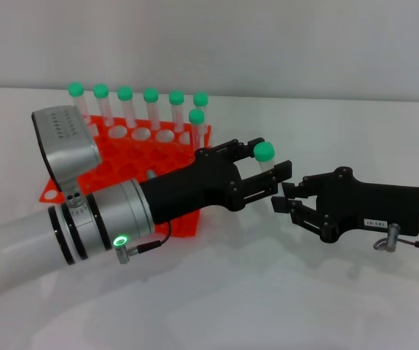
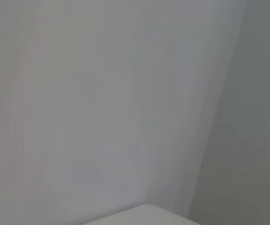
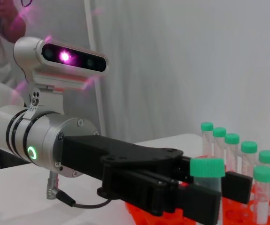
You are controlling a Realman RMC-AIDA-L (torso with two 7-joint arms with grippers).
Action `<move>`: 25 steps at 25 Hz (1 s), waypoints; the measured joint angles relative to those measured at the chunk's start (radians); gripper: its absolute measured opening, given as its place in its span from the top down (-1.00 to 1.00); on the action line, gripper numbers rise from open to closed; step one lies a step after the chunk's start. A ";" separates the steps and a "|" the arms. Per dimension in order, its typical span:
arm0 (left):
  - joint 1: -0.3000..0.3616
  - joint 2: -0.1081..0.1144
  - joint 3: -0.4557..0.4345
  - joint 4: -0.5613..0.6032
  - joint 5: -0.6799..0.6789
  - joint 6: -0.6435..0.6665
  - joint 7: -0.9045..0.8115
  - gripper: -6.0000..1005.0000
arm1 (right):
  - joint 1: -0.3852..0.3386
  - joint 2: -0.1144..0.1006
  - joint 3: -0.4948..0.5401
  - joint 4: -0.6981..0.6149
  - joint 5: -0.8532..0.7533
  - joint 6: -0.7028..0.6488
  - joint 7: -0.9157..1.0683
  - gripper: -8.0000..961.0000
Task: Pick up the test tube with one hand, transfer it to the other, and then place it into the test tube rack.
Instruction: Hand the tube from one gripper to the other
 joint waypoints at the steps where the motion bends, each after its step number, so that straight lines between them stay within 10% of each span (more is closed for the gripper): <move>1: -0.002 0.000 0.000 -0.001 0.001 0.000 0.000 -0.36 | 0.000 0.000 0.000 0.000 0.000 0.000 0.000 0.49; 25: -0.021 -0.002 0.004 -0.006 0.009 -0.017 -0.017 0.53 | 0.002 -0.002 -0.001 -0.003 0.000 -0.001 -0.015 0.48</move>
